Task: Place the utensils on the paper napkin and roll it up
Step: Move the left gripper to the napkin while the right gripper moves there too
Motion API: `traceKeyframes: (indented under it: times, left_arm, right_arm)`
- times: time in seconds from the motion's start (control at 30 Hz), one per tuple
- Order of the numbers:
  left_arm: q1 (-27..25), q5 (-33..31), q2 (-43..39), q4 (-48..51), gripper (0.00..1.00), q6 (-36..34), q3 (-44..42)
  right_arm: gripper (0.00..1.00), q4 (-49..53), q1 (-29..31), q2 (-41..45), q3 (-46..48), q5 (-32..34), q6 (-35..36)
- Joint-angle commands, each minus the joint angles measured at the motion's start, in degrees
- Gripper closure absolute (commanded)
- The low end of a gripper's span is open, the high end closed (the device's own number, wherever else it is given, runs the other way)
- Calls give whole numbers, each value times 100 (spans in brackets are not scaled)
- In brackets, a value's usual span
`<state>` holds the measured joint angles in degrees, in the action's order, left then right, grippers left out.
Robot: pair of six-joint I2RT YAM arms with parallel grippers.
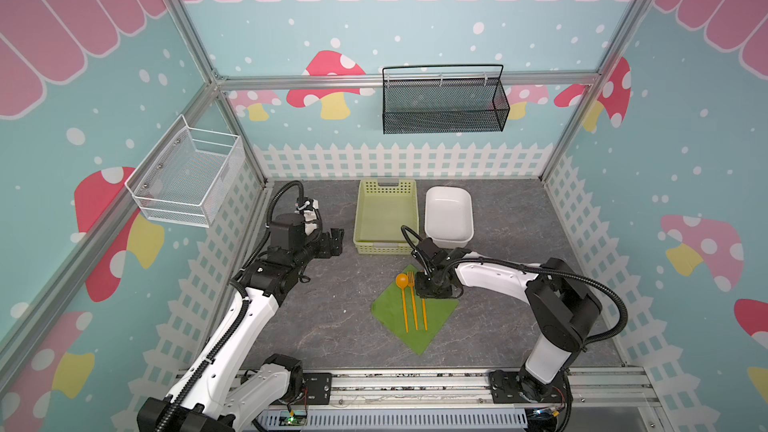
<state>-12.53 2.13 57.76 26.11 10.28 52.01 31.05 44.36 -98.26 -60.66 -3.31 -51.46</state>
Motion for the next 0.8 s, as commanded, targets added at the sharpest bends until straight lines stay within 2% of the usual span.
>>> traceKeyframes:
  times: [0.0,0.07,0.2,0.4,0.47,0.57,0.77]
  left_arm:
    - [-153,-184,51,11,10,9,-33]
    - [-355,-398,103,17,10,26,-33]
    - [-686,-286,443,140,12,117,121]
    - [-1069,32,799,79,23,779,142]
    - [-1368,100,895,-102,25,991,52]
    - [-1687,354,1137,-526,29,1229,-125]
    - [-2040,916,1502,-475,38,1542,5]
  right_arm:
    - [69,122,46,357,8,222,215]
    - [68,56,42,510,97,266,400]
    - [67,-133,45,907,357,303,898]
    - [66,-299,47,1571,827,395,1790]
    - [66,-558,47,1869,1009,304,2186]
    - [62,-1016,47,2190,1315,-170,2985]
    - [65,-1327,46,2436,1658,-710,4413]
